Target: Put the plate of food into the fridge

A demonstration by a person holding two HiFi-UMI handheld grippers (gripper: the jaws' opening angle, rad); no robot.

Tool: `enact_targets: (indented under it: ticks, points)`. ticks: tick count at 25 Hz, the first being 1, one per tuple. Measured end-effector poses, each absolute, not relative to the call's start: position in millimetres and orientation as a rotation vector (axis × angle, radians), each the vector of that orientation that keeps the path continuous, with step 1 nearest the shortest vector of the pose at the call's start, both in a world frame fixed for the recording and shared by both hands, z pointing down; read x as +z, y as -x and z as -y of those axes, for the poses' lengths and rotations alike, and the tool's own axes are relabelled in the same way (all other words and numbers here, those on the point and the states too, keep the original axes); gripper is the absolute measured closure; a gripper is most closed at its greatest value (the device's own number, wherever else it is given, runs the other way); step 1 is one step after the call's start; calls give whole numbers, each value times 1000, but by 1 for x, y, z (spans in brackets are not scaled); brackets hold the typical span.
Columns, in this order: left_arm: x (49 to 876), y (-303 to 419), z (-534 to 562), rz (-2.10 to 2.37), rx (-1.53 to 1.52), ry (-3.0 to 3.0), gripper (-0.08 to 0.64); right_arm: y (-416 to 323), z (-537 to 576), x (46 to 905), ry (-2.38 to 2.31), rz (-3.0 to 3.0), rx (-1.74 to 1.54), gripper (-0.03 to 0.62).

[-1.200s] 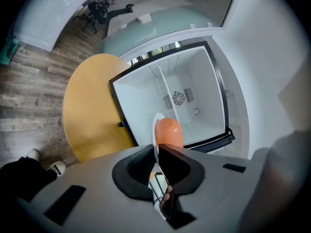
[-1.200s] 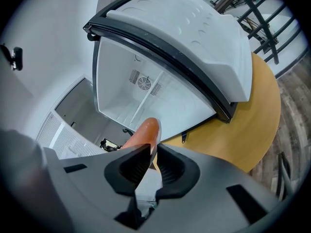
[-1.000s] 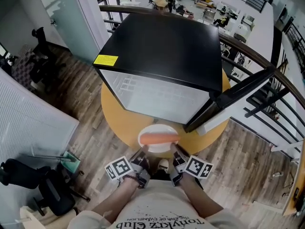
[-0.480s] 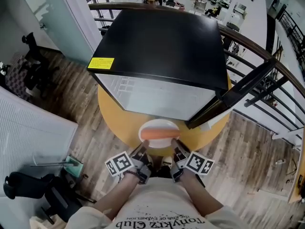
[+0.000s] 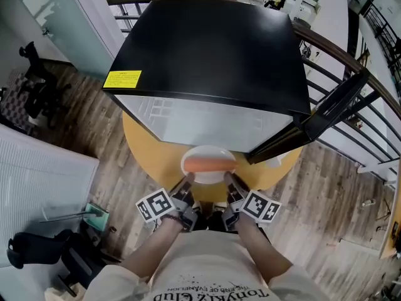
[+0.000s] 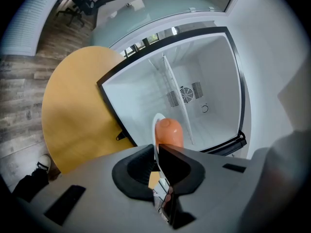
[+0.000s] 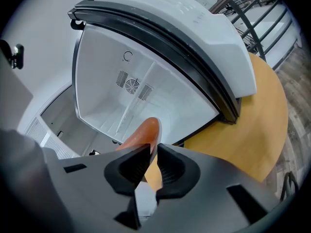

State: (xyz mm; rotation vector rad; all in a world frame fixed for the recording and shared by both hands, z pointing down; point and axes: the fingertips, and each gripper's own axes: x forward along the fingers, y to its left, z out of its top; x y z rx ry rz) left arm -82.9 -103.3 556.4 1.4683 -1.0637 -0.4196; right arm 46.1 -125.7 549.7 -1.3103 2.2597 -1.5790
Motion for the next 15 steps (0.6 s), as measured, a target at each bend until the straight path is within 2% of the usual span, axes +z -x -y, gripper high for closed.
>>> enact_targets:
  ticks: [15]
  points:
    - [587, 96, 162, 1034, -440, -1452, 517, -36, 182, 581, 1378, -2183, -1581, 531]
